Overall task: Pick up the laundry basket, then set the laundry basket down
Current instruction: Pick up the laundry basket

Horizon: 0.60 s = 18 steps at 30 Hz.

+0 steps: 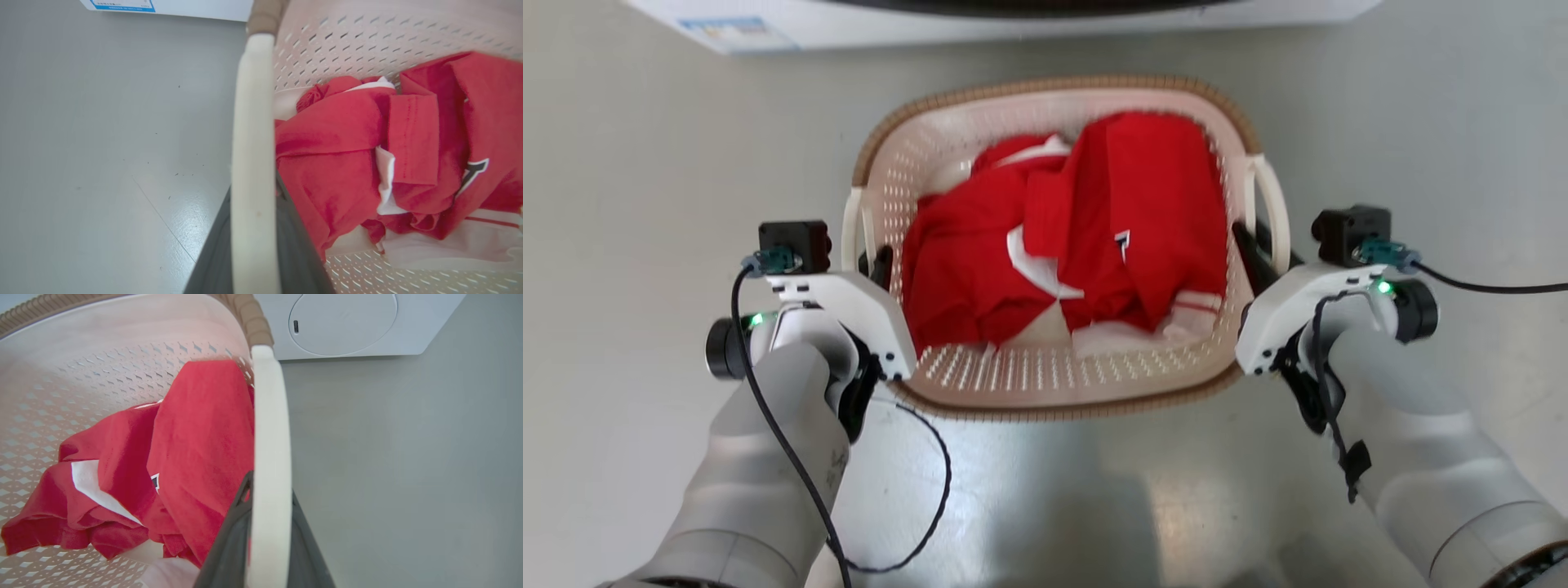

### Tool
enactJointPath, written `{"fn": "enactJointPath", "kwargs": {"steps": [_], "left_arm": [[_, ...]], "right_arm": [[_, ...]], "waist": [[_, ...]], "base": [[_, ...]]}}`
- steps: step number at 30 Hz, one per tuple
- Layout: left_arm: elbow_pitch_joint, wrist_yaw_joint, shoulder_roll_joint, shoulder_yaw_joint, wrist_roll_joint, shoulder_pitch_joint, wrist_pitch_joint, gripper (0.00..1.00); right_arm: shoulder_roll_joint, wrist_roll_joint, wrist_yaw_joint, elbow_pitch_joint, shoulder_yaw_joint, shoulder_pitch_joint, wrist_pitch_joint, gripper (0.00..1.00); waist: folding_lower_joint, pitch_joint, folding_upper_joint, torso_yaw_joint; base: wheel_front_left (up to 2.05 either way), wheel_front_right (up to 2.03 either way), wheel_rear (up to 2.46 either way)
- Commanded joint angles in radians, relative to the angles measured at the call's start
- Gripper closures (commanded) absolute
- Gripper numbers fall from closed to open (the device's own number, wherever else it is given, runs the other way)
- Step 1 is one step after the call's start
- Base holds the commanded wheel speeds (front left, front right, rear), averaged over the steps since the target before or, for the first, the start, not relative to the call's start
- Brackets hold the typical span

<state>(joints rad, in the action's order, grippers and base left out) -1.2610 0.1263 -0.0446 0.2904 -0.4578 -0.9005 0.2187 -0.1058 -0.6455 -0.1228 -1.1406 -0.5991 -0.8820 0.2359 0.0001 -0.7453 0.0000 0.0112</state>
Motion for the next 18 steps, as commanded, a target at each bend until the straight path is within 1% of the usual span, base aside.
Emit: {"fn": "enactJointPath", "kwargs": {"steps": [1, 9, 17, 18], "left_arm": [[0.008, 0.004, -0.043, -0.002, -0.014, 0.034, 0.000, 1.00], [-0.008, 0.004, -0.049, 0.057, -0.063, 0.102, -0.057, 1.00], [-0.014, 0.004, -0.049, 0.104, -0.106, 0.170, -0.101, 1.00], [-0.014, 0.004, -0.049, 0.104, -0.106, 0.170, -0.101, 1.00]], "right_arm": [[0.018, -0.015, -0.008, 0.002, -0.037, 0.056, -0.012, 1.00], [0.033, -0.119, -0.008, -0.014, -0.130, 0.103, -0.074, 1.00], [0.040, -0.191, -0.008, -0.021, -0.222, 0.150, -0.136, 1.00], [0.040, -0.191, -0.008, -0.021, -0.222, 0.150, -0.136, 1.00]], "waist": [[-0.0001, 0.054, 0.0000, -0.013], [-0.0001, 0.193, 0.0000, -0.031], [-0.0001, 0.335, 0.0000, -0.042], [-0.0001, 0.335, 0.0000, -0.042]], "base": [[0.00, 0.00, 0.00], [0.00, 0.00, 0.00], [0.00, 0.00, 0.00], [0.00, 0.00, 0.00]]}}
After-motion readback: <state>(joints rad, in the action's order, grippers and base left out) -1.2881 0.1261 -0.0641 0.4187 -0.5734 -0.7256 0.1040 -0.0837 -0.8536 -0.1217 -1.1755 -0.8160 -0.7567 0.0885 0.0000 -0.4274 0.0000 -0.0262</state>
